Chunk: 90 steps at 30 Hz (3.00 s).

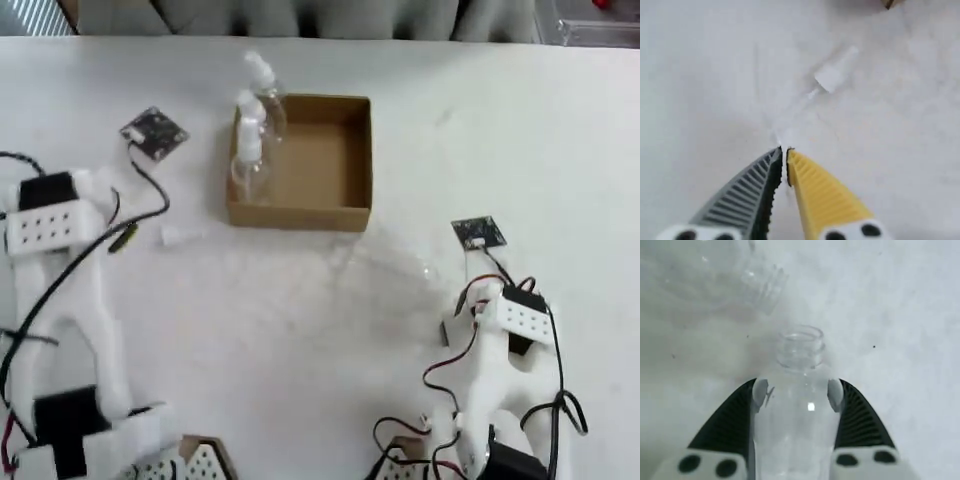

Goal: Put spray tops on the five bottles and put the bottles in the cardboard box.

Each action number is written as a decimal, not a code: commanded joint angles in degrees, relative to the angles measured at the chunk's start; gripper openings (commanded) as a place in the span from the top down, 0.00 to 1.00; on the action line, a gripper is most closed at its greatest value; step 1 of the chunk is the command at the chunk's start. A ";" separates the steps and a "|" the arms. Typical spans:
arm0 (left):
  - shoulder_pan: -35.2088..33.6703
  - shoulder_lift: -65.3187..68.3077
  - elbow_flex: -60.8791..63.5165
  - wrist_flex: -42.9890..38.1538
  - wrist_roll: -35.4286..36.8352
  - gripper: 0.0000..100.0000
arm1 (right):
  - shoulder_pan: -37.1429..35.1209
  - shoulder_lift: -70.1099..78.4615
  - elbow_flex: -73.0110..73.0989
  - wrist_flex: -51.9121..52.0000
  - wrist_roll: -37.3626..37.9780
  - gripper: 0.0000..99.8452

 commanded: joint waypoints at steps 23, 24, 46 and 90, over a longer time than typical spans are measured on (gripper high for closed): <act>8.75 24.04 -14.42 -8.26 -13.98 0.75 | -1.63 -1.19 0.62 -3.03 1.85 0.98; 8.66 24.92 -15.12 -8.26 -14.15 0.75 | -1.63 -1.19 0.62 -3.03 1.85 0.98; 5.05 40.92 -27.60 -1.58 -20.13 0.75 | -1.71 -1.19 0.70 -3.74 1.85 0.98; 6.73 30.55 -32.09 14.86 1.14 0.98 | -1.71 -1.19 0.70 -3.82 1.49 0.98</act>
